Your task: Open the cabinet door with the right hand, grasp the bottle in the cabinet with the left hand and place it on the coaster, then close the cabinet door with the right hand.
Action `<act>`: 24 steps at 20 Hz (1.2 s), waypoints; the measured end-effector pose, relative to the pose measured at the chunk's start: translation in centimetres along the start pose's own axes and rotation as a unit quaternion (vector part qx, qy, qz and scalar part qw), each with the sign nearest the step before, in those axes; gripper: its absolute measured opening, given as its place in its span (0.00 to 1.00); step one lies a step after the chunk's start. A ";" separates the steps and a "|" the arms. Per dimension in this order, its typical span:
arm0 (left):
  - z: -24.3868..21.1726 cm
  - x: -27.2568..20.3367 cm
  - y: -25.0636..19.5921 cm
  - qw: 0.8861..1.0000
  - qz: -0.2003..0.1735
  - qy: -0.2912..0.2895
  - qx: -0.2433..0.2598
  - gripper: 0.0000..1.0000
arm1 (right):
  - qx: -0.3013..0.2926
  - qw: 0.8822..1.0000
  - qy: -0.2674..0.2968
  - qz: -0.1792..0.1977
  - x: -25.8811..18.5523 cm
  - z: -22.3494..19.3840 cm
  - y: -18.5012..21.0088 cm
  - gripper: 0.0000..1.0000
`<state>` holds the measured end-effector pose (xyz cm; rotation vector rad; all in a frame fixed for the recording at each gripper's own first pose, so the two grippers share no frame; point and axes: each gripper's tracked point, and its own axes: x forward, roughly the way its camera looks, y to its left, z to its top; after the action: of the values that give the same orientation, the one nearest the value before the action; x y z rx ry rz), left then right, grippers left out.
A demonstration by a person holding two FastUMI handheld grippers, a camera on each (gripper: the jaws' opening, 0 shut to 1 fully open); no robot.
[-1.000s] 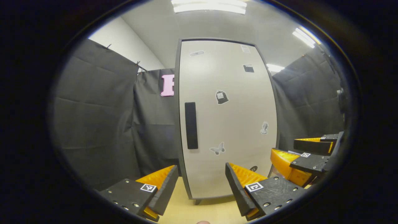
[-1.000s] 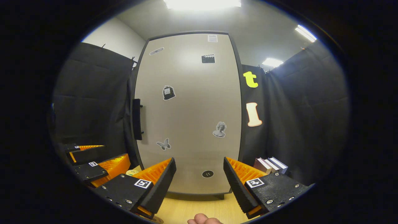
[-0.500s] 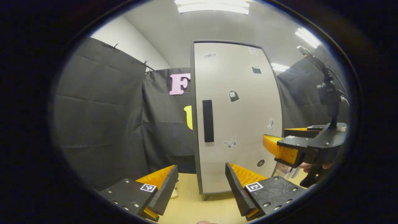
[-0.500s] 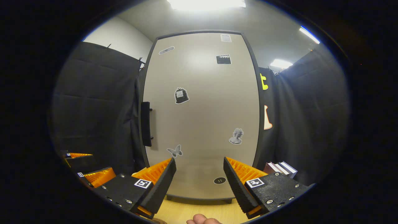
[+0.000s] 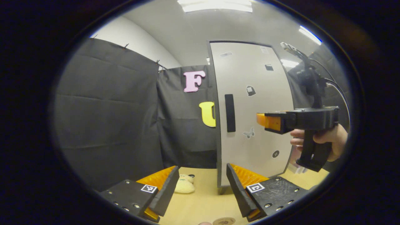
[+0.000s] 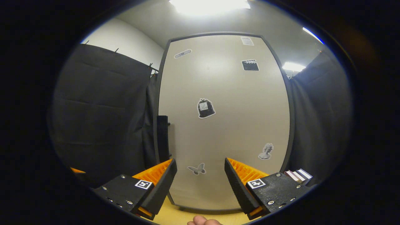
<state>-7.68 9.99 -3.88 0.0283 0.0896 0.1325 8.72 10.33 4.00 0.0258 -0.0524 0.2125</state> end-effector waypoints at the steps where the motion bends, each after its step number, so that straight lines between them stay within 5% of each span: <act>1: -0.4 -0.2 0.6 1.000 0.006 0.004 -0.003 0.88 | 0.008 1.000 0.003 0.007 0.7 0.1 0.8 0.95; 12: -4.3 -1.9 4.4 0.997 0.050 0.043 -0.030 0.88 | 0.005 0.997 0.032 0.069 7.9 -1.1 8.7 0.92; 14: -4.5 -2.1 4.6 0.997 0.051 0.044 -0.029 0.88 | -0.018 0.997 0.023 0.066 8.4 -0.8 9.0 0.83; 16: -4.8 -2.2 4.6 0.997 0.053 0.046 -0.033 0.88 | -0.048 0.997 0.023 0.052 8.5 -0.9 8.4 0.57; 17: -4.9 -2.2 4.7 0.997 0.054 0.048 -0.035 0.88 | -0.050 0.997 0.023 0.052 8.3 -0.7 8.3 0.34; 24: -4.1 -2.8 5.4 0.997 0.054 0.031 -0.034 0.92 | -0.036 0.996 0.050 0.070 8.1 -1.1 8.5 0.25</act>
<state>-11.51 15.03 -7.50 -0.0396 0.1451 0.2452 14.89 20.37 3.50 -0.0607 0.0376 0.3516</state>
